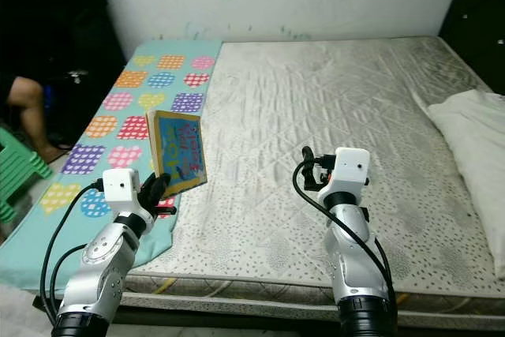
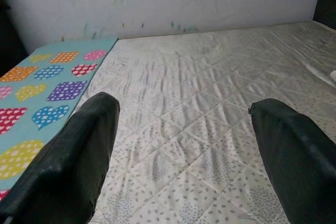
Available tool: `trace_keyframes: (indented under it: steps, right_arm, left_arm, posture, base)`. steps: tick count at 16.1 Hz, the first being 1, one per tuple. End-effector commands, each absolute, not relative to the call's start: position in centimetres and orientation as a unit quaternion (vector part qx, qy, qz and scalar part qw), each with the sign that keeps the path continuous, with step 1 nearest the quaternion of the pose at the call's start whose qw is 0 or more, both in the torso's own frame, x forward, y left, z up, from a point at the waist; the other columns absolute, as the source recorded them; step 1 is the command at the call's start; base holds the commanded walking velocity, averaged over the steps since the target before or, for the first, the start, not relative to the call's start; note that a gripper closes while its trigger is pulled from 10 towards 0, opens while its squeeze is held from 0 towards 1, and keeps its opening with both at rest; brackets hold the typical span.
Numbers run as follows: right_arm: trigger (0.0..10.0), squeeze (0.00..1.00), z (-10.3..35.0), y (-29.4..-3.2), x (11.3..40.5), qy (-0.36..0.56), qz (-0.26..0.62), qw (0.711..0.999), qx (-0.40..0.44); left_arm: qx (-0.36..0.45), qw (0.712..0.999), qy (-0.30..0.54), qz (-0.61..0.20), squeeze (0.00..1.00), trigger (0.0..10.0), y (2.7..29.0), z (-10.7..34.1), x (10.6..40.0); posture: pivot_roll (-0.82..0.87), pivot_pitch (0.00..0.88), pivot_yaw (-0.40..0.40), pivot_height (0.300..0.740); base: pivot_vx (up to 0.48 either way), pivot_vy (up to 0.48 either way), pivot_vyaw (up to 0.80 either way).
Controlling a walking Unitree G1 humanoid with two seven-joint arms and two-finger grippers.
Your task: Clean up the room
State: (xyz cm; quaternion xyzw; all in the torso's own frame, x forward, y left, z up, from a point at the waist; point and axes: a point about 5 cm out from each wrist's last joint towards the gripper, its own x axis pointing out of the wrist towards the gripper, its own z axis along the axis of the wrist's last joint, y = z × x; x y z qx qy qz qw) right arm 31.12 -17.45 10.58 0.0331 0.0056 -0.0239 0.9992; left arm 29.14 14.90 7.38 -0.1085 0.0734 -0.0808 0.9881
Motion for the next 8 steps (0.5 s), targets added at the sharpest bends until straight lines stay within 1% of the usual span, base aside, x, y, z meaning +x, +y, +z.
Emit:
trace_keyframes:
  steps: [1,3,4,5,6,8]
  right_arm:
    - [10.0,0.0,10.7,-17.4,31.2,0.002,-0.021,0.999,0.035]
    - [10.0,0.0,10.7,-17.4,30.9,-0.005,-0.012,0.999,0.04]
    - [10.0,0.0,10.8,-17.3,30.5,-0.014,0.004,1.0,0.028]
    - [10.0,0.0,10.8,-17.5,29.9,-0.019,0.017,1.0,0.015]
    - [10.0,0.0,10.7,-17.6,29.7,-0.018,0.018,1.0,0.014]
    - [10.0,0.0,9.9,-18.7,28.6,-0.002,0.021,1.0,-0.005]
  left_arm:
    - [-0.101,0.991,0.051,-0.077,0.0,10.0,15.1,8.1,29.3]
    - [-0.088,0.992,0.043,-0.076,0.0,10.0,15.3,8.3,29.2]
    - [-0.075,0.994,0.035,-0.072,0.0,10.0,15.8,8.5,29.0]
    - [-0.058,0.996,0.028,-0.061,0.0,10.0,16.7,8.6,28.6]
    - [-0.056,0.996,0.029,-0.056,0.0,10.0,16.9,8.6,28.4]
    - [-0.039,0.998,0.033,-0.035,0.0,10.0,18.6,8.3,27.3]
  posture:
    - [-0.2,0.0,0.067,0.74]
    - [-0.21,0.0,0.071,0.74]
    - [-0.21,0.0,0.078,0.74]
    - [-0.21,0.0,0.079,0.74]
    - [-0.2,0.0,0.08,0.74]
    - [-0.2,0.0,0.079,0.74]
  base:
    - [0.0,0.0,0.0]
    - [0.0,0.0,0.0]
    - [0.0,0.0,0.0]
    - [0.0,0.0,0.0]
    - [0.0,0.0,0.0]
    - [0.0,0.0,0.0]
